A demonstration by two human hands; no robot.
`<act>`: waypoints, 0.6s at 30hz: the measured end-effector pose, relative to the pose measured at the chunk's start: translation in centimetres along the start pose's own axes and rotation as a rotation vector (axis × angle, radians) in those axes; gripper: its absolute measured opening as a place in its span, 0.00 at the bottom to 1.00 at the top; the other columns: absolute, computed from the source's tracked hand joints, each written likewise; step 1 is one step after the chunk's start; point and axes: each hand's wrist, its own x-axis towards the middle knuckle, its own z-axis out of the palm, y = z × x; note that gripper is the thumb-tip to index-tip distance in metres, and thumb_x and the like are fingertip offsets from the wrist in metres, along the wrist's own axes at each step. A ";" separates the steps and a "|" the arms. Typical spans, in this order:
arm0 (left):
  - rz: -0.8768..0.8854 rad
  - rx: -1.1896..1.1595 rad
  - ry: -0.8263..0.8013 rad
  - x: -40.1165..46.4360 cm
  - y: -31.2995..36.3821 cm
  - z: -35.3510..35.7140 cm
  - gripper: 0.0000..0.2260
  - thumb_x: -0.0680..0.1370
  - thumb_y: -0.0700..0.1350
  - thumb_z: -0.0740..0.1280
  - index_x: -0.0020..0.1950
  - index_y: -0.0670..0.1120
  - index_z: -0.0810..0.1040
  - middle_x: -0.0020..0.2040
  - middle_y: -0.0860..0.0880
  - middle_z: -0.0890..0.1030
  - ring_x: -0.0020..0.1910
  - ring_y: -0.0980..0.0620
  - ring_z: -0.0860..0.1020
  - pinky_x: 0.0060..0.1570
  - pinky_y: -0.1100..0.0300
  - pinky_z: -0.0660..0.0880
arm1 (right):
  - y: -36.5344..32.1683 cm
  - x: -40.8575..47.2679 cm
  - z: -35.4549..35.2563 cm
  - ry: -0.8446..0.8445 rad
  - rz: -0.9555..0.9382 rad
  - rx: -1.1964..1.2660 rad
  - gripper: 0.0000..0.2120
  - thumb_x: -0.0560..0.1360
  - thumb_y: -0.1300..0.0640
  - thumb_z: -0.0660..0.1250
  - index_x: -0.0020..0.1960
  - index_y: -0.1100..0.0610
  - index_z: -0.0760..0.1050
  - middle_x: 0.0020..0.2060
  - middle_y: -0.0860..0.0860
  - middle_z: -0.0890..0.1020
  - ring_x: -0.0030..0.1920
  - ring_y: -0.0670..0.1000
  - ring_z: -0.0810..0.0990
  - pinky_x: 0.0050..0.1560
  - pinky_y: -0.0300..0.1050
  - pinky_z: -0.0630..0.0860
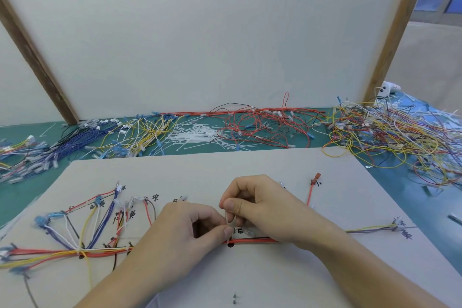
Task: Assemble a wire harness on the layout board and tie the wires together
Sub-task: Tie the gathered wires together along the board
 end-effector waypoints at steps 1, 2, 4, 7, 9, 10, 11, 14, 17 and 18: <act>0.001 -0.002 -0.003 0.0 0.0 0.0 0.03 0.76 0.53 0.75 0.43 0.58 0.87 0.31 0.57 0.81 0.27 0.60 0.70 0.28 0.71 0.63 | 0.0 0.0 -0.1 -0.002 -0.006 -0.015 0.07 0.82 0.59 0.67 0.46 0.51 0.81 0.37 0.48 0.85 0.37 0.46 0.82 0.37 0.39 0.76; 0.001 -0.007 -0.005 0.0 0.0 0.0 0.03 0.76 0.53 0.75 0.43 0.58 0.87 0.31 0.56 0.82 0.27 0.60 0.70 0.29 0.71 0.63 | 0.1 0.0 -0.1 -0.002 -0.014 -0.037 0.07 0.82 0.58 0.67 0.47 0.51 0.81 0.37 0.48 0.85 0.37 0.45 0.82 0.39 0.39 0.76; 0.001 -0.017 0.002 0.0 -0.1 0.1 0.03 0.76 0.53 0.76 0.42 0.58 0.87 0.31 0.55 0.82 0.27 0.60 0.70 0.28 0.71 0.62 | 0.1 0.0 -0.1 -0.001 -0.031 -0.063 0.06 0.81 0.57 0.67 0.47 0.50 0.81 0.38 0.47 0.86 0.37 0.44 0.82 0.39 0.38 0.75; 0.008 -0.028 0.020 0.0 -0.1 0.2 0.02 0.76 0.53 0.76 0.42 0.59 0.87 0.32 0.56 0.83 0.26 0.60 0.70 0.28 0.72 0.62 | 0.1 0.0 -0.1 0.002 -0.048 -0.061 0.06 0.81 0.56 0.68 0.47 0.49 0.81 0.38 0.47 0.86 0.37 0.43 0.82 0.40 0.39 0.76; 0.008 -0.045 0.015 -0.1 0.0 0.2 0.02 0.76 0.52 0.76 0.43 0.60 0.87 0.33 0.56 0.84 0.26 0.61 0.69 0.28 0.72 0.62 | 0.1 -0.1 -0.2 0.010 -0.058 -0.068 0.05 0.80 0.55 0.69 0.47 0.49 0.82 0.38 0.48 0.86 0.37 0.43 0.81 0.41 0.41 0.78; 0.008 -0.054 0.009 -0.1 0.0 0.2 0.02 0.76 0.52 0.76 0.44 0.60 0.87 0.33 0.56 0.84 0.26 0.61 0.69 0.28 0.72 0.62 | 0.1 0.0 -0.2 0.013 -0.063 -0.071 0.05 0.80 0.55 0.69 0.47 0.49 0.82 0.38 0.48 0.86 0.37 0.43 0.81 0.42 0.42 0.79; 0.008 -0.063 0.003 -0.1 0.1 0.1 0.03 0.76 0.51 0.76 0.44 0.60 0.87 0.33 0.56 0.84 0.26 0.61 0.69 0.28 0.72 0.62 | 0.1 0.0 -0.3 0.015 -0.066 -0.070 0.05 0.80 0.54 0.70 0.46 0.49 0.82 0.38 0.48 0.86 0.37 0.43 0.81 0.44 0.44 0.79; 0.003 -0.079 -0.002 -0.1 0.1 0.0 0.05 0.76 0.49 0.77 0.43 0.59 0.87 0.33 0.57 0.84 0.26 0.62 0.70 0.29 0.73 0.63 | 0.1 0.0 -0.3 0.009 -0.069 -0.057 0.04 0.79 0.54 0.70 0.46 0.50 0.83 0.38 0.48 0.86 0.38 0.43 0.81 0.45 0.45 0.80; 0.001 -0.093 -0.021 -0.1 0.1 0.0 0.04 0.75 0.48 0.76 0.44 0.58 0.87 0.34 0.57 0.84 0.26 0.62 0.70 0.29 0.73 0.62 | 0.0 0.0 -0.2 0.013 -0.060 -0.058 0.04 0.79 0.53 0.70 0.46 0.49 0.83 0.38 0.49 0.86 0.37 0.44 0.81 0.46 0.51 0.81; 0.006 -0.092 -0.025 -0.1 0.2 0.0 0.03 0.76 0.48 0.76 0.44 0.58 0.87 0.34 0.56 0.84 0.26 0.61 0.70 0.28 0.73 0.62 | 0.0 -0.1 -0.2 0.014 -0.054 -0.053 0.04 0.79 0.53 0.70 0.46 0.49 0.83 0.39 0.50 0.86 0.37 0.45 0.81 0.47 0.54 0.81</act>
